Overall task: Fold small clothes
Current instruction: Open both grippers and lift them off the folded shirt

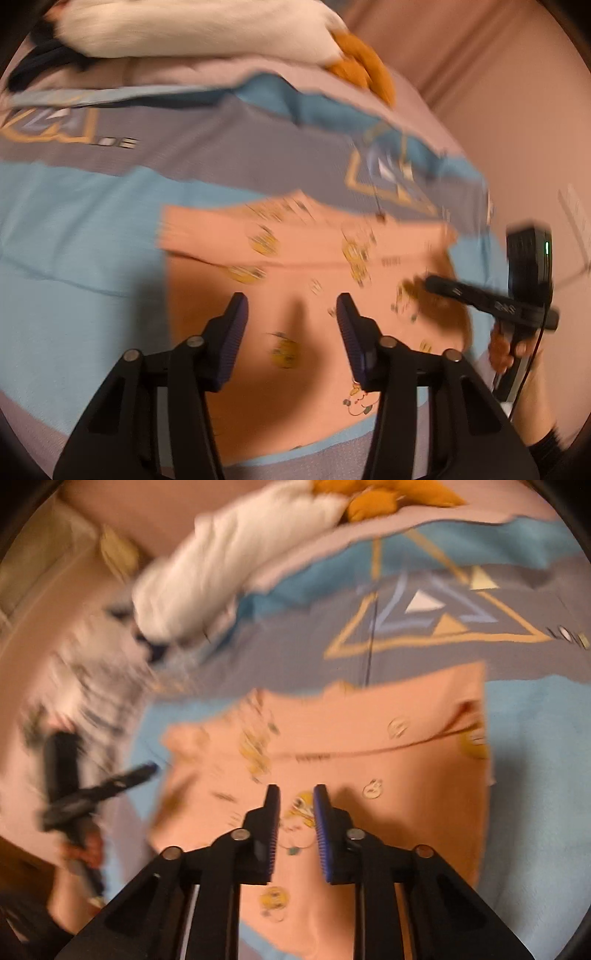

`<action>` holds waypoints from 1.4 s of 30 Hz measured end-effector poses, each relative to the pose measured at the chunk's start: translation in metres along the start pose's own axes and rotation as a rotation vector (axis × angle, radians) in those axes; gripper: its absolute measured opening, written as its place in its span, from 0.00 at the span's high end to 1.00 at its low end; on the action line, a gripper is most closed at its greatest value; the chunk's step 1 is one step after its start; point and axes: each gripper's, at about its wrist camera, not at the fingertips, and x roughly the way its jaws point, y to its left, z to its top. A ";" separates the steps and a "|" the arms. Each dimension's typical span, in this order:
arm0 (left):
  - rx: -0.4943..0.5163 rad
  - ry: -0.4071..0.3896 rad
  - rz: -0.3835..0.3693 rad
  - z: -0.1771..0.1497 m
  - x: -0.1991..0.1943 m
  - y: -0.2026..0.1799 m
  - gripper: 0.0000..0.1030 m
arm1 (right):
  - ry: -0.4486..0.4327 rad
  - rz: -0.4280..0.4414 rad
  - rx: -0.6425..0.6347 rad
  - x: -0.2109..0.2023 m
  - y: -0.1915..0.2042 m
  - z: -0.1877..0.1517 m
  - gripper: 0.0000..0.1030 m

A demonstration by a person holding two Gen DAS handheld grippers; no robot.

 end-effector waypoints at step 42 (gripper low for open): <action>-0.137 -0.149 0.045 0.049 0.001 0.033 0.59 | -0.345 -0.092 0.068 -0.017 -0.025 0.050 0.83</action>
